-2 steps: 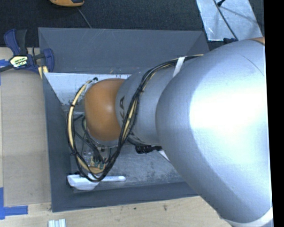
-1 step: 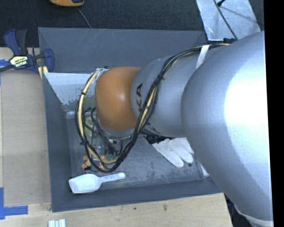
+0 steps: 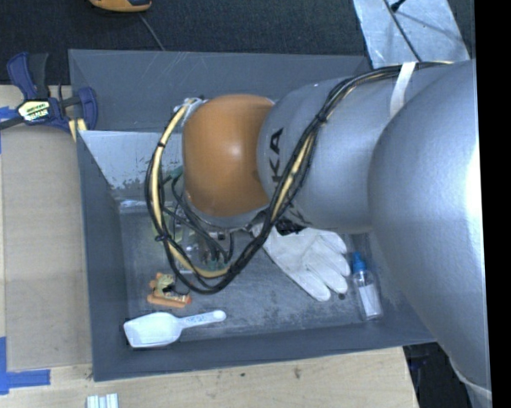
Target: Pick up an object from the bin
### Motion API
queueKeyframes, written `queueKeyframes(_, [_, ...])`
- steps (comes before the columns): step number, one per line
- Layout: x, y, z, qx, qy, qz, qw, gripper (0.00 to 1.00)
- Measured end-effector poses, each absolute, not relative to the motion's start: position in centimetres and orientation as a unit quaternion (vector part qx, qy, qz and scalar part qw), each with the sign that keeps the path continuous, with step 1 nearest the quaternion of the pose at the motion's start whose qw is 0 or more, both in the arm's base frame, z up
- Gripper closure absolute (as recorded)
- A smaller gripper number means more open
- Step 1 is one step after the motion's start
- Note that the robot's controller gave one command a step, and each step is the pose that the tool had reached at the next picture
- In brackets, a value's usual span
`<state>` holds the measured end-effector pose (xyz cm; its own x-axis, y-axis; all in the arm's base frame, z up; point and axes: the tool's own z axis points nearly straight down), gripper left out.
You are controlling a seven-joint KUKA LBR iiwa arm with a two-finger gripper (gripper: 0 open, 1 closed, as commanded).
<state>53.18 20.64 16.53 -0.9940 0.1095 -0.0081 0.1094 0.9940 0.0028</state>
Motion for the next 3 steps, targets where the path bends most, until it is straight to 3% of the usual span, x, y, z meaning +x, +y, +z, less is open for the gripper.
queueKeyframes(2, [52.4, 20.6, 9.9, 0.166, 0.986, 0.001, 0.001, 0.00])
queueKeyframes(3, [50.5, 21.5, 7.1, 0.118, 0.993, 0.000, 0.001, 1.00])
